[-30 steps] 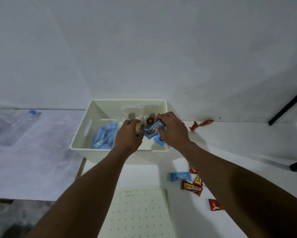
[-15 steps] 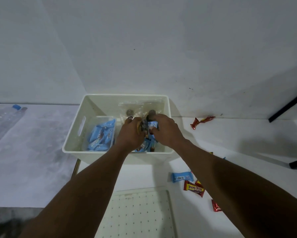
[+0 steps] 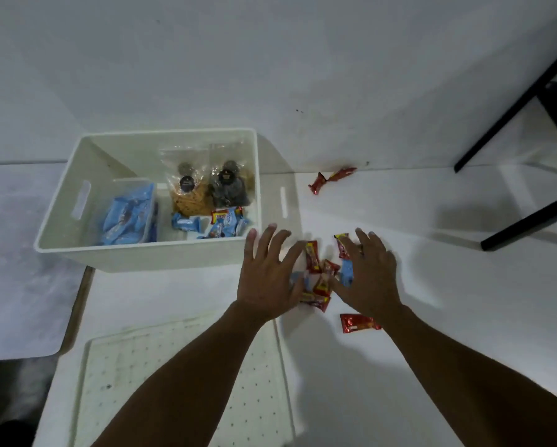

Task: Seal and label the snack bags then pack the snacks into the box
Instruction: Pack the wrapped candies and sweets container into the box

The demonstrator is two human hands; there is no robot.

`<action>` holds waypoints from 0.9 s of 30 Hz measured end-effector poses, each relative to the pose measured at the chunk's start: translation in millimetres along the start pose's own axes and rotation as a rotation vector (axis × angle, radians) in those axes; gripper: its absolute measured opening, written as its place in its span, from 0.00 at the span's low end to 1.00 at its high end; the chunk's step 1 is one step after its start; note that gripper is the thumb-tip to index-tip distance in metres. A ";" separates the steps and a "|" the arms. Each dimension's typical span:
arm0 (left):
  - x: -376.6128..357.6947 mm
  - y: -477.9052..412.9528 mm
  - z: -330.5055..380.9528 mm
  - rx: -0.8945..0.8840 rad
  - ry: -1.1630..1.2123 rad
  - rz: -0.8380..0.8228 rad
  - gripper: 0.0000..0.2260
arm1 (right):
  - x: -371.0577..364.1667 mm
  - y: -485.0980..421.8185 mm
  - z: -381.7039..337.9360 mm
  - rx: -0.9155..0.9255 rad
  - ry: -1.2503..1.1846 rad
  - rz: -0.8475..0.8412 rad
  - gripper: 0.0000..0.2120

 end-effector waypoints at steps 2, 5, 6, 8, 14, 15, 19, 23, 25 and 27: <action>-25.9 9.7 12.9 -0.042 -0.044 -0.120 0.30 | -17.1 30.2 30.8 0.052 0.127 -0.139 0.48; -59.3 20.0 19.6 -0.078 -0.077 -0.248 0.34 | -36.0 48.1 56.3 0.134 0.207 -0.250 0.52; -70.1 23.2 17.5 -0.058 -0.071 -0.282 0.35 | -40.8 47.6 60.6 0.159 0.218 -0.267 0.53; -91.8 27.8 10.3 0.008 -0.060 -0.365 0.41 | -48.9 40.4 67.5 0.195 0.234 -0.283 0.53; -139.8 11.0 -1.4 0.121 -0.059 -0.480 0.51 | -70.4 -4.1 81.5 0.279 0.128 -0.264 0.51; -145.4 3.9 -1.1 0.127 -0.068 -0.469 0.51 | -74.0 -13.1 82.5 0.302 0.110 -0.274 0.51; -165.5 -30.2 -2.2 0.041 -0.064 -0.443 0.48 | -87.8 -47.1 87.5 0.346 0.087 -0.320 0.49; -179.1 -62.7 -14.7 0.013 -0.033 -0.424 0.43 | -94.0 -86.1 91.6 0.370 0.062 -0.286 0.42; -183.6 -77.9 -22.7 0.044 0.023 -0.392 0.39 | -94.5 -106.6 94.3 0.373 0.036 -0.240 0.38; -185.5 -91.2 -30.1 0.085 0.082 -0.323 0.34 | -95.2 -124.0 97.7 0.350 0.029 -0.193 0.36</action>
Point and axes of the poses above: each hand's wrist, its own y-axis away from the middle knuckle, its own x-axis out of the back of the hand, z = x × y, the point moved 5 cm from there along -y, towards the middle knuckle, and after that the axes turned 6 degrees about z, right-handed, at the moved point
